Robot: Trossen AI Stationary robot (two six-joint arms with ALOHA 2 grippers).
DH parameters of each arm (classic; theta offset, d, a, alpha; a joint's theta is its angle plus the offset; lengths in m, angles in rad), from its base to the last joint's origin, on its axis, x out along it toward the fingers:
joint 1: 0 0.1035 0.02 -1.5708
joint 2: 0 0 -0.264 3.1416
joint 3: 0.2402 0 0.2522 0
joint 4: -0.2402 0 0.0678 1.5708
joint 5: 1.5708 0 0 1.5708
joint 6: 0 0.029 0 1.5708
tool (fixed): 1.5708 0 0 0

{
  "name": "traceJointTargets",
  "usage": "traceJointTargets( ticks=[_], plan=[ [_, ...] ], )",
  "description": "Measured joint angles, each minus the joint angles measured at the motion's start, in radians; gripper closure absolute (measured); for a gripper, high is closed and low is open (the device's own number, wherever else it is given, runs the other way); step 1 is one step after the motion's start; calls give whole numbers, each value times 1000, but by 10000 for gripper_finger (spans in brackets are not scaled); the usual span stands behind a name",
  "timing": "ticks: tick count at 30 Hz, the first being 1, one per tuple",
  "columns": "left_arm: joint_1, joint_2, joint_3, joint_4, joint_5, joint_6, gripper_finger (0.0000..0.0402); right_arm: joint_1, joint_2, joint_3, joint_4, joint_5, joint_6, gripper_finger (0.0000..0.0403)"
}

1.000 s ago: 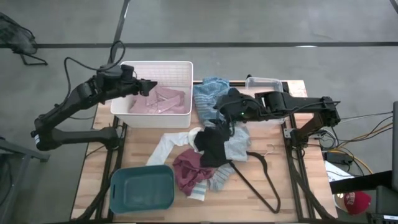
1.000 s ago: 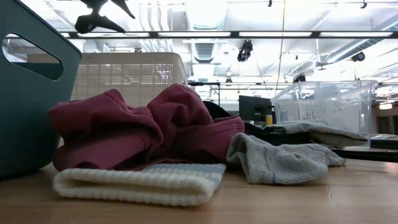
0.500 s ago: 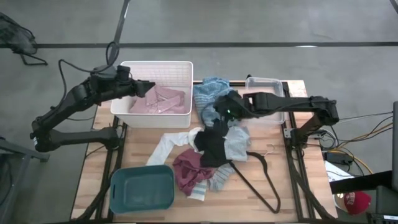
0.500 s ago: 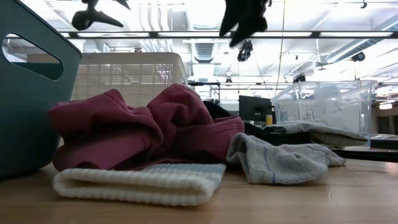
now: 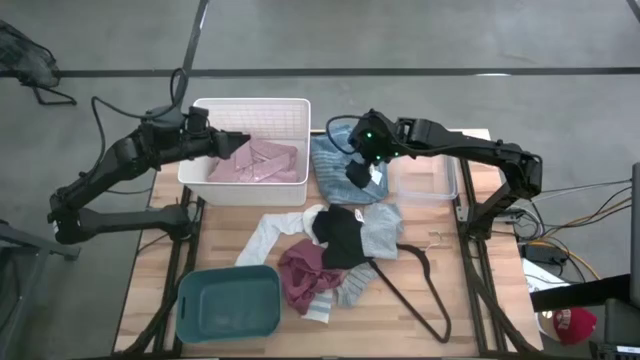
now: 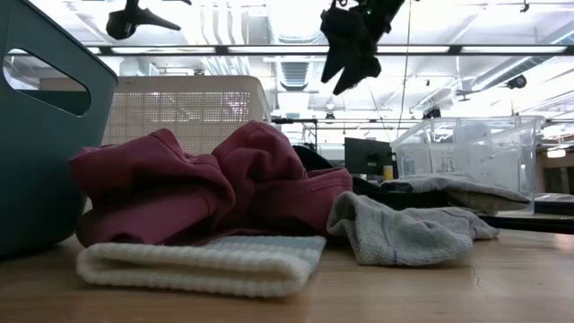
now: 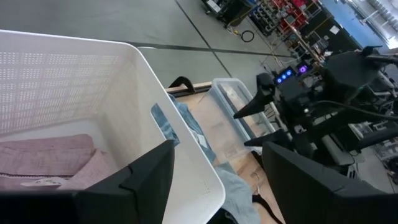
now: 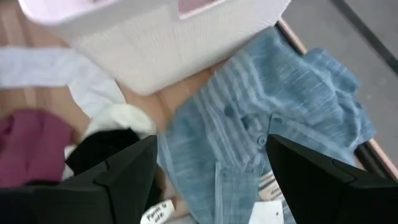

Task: Pick & Place Cloths
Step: Put the blue polo shirt into the laundry organizer

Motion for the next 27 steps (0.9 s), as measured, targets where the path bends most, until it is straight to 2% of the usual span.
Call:
traceJointTargets(
  ticks=[4, 8, 14, 20, 25, 27],
  plan=[
    [-1, 0, -1, 0, 0, 4, 154, 6, 0, -53, 4, -1, 3, 96],
    [-1, 0, -4, 0, 0, -21, 154, 11, 17, -132, 110, -55, -36, 80],
    [-2, 2, -5, 1, -1, -41, 155, -7, 123, -176, 196, -66, -8, 52],
    [-3, 6, -7, 2, -4, -44, 156, 12, 250, -177, 203, -69, -91, 38],
    [-3, 11, -8, 2, -8, -58, 156, 0, 378, -152, 180, 66, -76, 37],
    [-3, 11, -8, 2, -8, -68, 156, -9, 431, -128, 160, 58, -81, 37]
  ],
)
